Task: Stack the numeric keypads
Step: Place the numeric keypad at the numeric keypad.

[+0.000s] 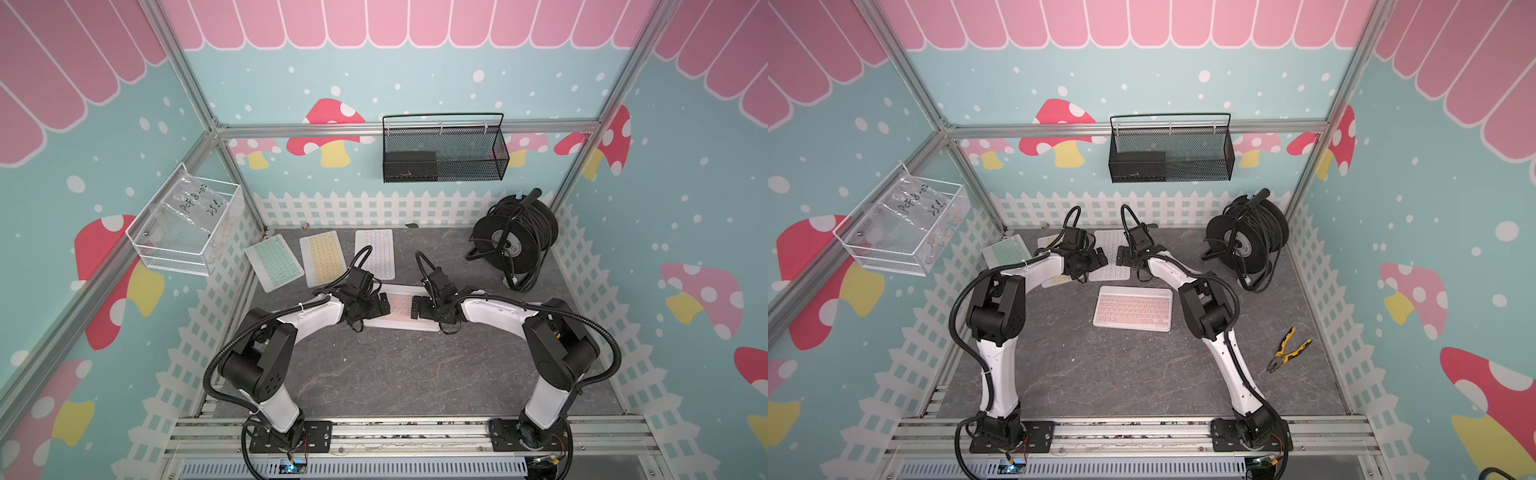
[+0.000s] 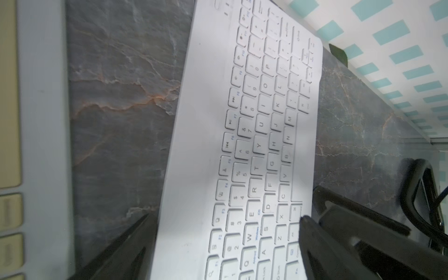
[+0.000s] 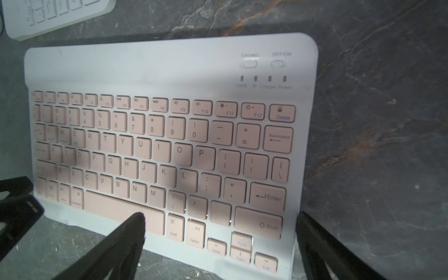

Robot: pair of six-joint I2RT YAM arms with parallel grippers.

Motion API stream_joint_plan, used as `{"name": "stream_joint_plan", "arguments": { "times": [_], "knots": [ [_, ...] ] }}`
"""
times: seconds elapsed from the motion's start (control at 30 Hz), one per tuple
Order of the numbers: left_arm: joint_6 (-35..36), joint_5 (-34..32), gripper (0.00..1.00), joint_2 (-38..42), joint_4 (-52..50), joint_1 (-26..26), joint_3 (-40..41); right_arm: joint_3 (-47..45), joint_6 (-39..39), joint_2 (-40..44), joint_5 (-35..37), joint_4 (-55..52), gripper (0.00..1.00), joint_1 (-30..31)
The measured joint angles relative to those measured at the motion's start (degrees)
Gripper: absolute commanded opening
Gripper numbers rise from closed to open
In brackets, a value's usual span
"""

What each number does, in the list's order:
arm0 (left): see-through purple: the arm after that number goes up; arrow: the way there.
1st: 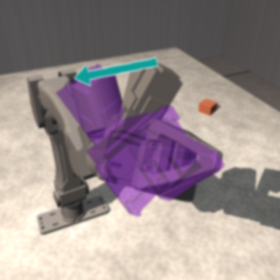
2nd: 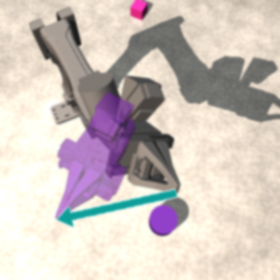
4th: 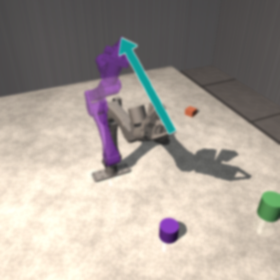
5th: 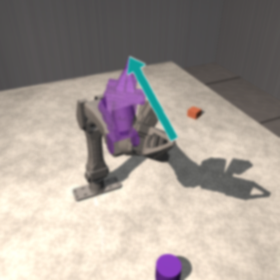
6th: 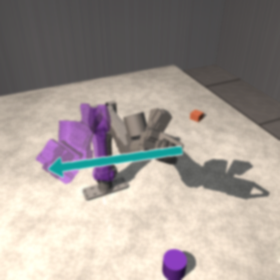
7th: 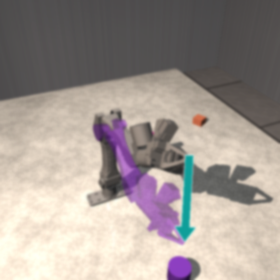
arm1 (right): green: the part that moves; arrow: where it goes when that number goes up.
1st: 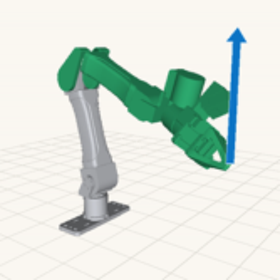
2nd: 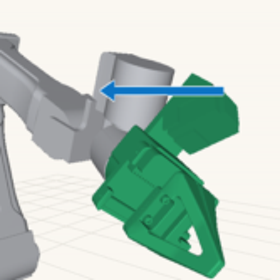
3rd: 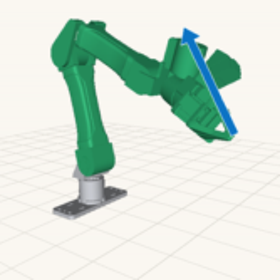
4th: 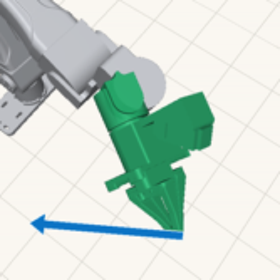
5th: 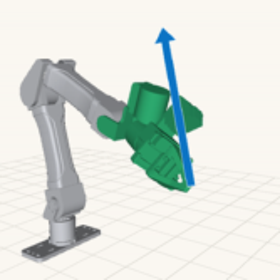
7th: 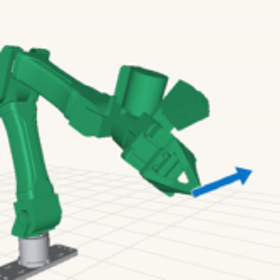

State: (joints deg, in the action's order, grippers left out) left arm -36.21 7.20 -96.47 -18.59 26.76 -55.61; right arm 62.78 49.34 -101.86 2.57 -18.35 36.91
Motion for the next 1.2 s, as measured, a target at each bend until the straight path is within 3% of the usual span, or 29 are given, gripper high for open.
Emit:
{"name": "stream_joint_plan", "arguments": {
  "times": [1.2],
  "knots": [
    [-2.2, 1.2, 1.0, 2.4, 0.9, 0.4, 2.9, 0.0, 0.6, 0.0, 1.6, -1.7, 0.99, 1.9]
  ]
}}
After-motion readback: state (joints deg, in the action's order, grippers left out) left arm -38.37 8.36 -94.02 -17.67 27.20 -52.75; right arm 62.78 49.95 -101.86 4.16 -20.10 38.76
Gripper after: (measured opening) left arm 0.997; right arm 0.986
